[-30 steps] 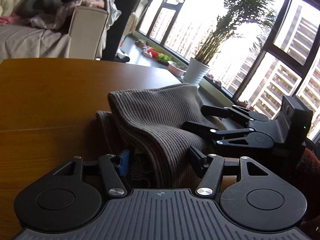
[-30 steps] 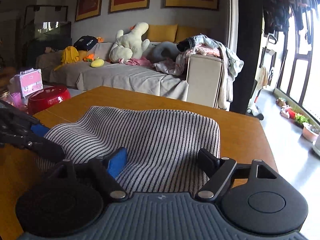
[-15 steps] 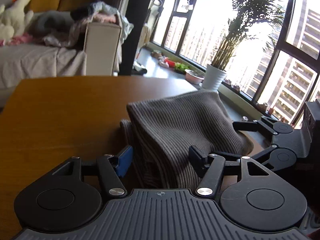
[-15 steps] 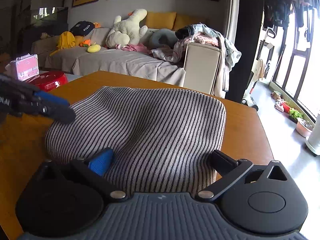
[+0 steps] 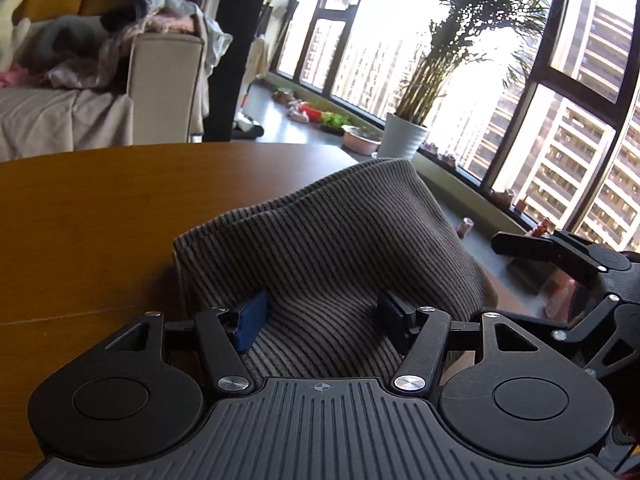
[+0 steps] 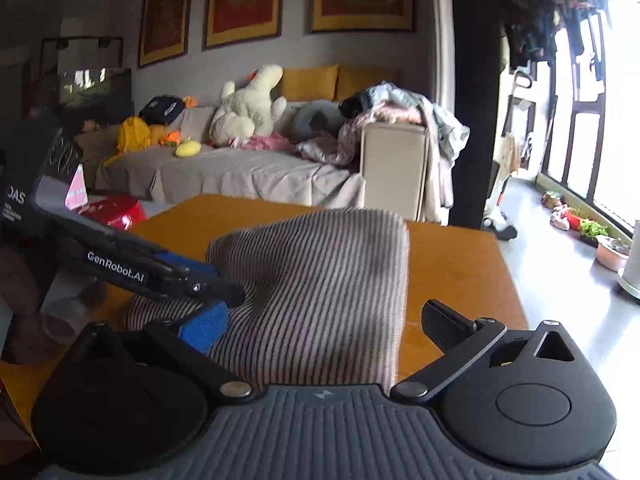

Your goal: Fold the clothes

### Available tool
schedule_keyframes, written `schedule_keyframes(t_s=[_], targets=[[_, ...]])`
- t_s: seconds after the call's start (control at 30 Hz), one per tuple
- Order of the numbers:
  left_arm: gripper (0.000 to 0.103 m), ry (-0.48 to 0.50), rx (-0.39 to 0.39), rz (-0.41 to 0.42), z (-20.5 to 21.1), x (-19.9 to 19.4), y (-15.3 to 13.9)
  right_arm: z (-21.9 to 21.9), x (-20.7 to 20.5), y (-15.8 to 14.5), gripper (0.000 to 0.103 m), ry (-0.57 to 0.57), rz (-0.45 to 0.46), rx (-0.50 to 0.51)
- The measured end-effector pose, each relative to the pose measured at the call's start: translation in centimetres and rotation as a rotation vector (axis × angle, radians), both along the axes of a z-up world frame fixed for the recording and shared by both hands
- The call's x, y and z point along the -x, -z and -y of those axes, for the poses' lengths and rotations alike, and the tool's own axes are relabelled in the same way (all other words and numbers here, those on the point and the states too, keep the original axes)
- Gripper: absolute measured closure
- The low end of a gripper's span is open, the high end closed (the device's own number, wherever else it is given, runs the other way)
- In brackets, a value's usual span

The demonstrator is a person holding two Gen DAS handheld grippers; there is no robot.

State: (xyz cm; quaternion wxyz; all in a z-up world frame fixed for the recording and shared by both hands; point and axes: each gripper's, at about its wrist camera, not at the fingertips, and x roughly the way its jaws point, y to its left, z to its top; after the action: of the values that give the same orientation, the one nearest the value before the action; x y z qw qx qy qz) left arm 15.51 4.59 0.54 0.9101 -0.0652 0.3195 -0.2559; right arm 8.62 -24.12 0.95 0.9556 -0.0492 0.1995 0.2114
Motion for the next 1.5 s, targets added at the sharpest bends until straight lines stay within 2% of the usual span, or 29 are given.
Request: schedule_keyframes(t_s=[0.1,0.2,0.3,0.37,0.47,0.57,0.7,0.8,0.9,0.93,1.03,1.17,1.27,1.37,1.5], targets=[[0.034,-0.002,0.011,-0.010,-0.2,-0.4,0.1,0.6,-1.7,1.3,0.000,0.114,-0.064,0.077],[0.033,0.007,-0.004,0.007,0.0,-0.2,-0.2,1.2,-3.1,2.9,0.000,0.140,-0.123,0.072],[0.025,0.029,-0.012,0.038,0.2,0.7,-0.9,1.0,-3.6,2.9,0.000,0.154,-0.104,0.132],[0.016,0.070,0.001,0.063,0.3,1.3,-1.4,0.9,-3.8,3.1,0.000,0.159,-0.093,0.174],[0.015,0.088,-0.007,0.084,0.1,1.7,-1.6,1.6,-4.4,2.2,0.000,0.185,-0.118,0.131],[0.015,0.077,-0.026,0.066,-0.4,1.3,-0.9,1.7,-4.6,0.3,0.000,0.213,-0.060,0.072],[0.015,0.068,-0.039,0.052,-0.4,0.6,-0.3,0.3,-6.7,-1.7,0.003,0.176,-0.022,0.046],[0.013,0.066,-0.046,0.046,-0.3,0.2,-0.3,-1.6,-9.9,-1.2,0.006,0.183,-0.032,0.106],[0.013,0.067,-0.056,0.046,-0.3,0.1,-0.5,-2.8,-12.9,1.4,0.004,0.221,-0.066,0.231],[0.013,0.068,-0.058,0.047,-0.3,0.1,-0.6,-2.8,-13.6,2.1,0.002,0.232,-0.085,0.238],[0.013,0.074,-0.064,0.045,-0.4,0.1,-0.6,-1.6,-14.5,2.1,0.001,0.251,-0.148,0.151],[0.010,0.087,-0.068,0.043,-0.3,-0.1,-0.4,-0.7,-12.0,1.1,0.001,0.240,-0.098,0.147],[0.009,0.098,-0.061,0.048,-0.5,-0.2,-0.6,1.1,-9.1,0.2,0.000,0.227,-0.088,0.080],[0.008,0.119,-0.031,0.075,-1.4,-0.1,-1.6,3.6,-5.9,0.1,0.000,0.220,-0.166,-0.068],[0.004,0.144,-0.011,0.157,-2.4,-1.1,-3.9,6.2,-2.9,1.3,0.000,0.151,-0.330,-0.338]])
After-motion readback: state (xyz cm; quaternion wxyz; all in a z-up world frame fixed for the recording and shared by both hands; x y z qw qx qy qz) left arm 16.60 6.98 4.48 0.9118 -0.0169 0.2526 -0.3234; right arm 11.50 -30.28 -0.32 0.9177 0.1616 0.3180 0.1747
